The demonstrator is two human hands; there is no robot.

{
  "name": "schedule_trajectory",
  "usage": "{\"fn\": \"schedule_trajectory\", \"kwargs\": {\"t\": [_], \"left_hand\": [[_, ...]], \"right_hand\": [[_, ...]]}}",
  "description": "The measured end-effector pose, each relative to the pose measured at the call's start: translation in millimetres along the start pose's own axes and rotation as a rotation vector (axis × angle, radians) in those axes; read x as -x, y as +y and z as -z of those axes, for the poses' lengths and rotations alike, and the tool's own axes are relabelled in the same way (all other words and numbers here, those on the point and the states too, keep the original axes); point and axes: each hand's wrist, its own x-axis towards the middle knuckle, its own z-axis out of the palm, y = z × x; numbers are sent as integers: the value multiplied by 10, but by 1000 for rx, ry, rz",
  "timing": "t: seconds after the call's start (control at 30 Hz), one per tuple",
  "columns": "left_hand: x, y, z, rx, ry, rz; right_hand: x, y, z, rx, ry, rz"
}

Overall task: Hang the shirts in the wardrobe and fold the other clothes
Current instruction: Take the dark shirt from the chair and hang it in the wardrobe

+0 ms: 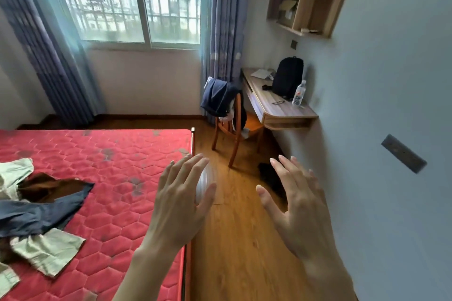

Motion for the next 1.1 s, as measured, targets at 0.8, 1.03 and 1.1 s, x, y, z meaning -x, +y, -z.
{"fn": "schedule_trajectory", "kwargs": {"t": [0.8,1.03,1.1], "left_hand": [[-2973,143,-2138,-125,-65,103],[-3549,415,-2856,-158,-137,189],[-3699,428,-2928,-174,-133,198]], "right_hand": [[-3029,2303,-896,-82,-209,83],[-3682,3077,-1110,-88,-268,113],[-3913,3179,-1169,-103,-272,132]]}}
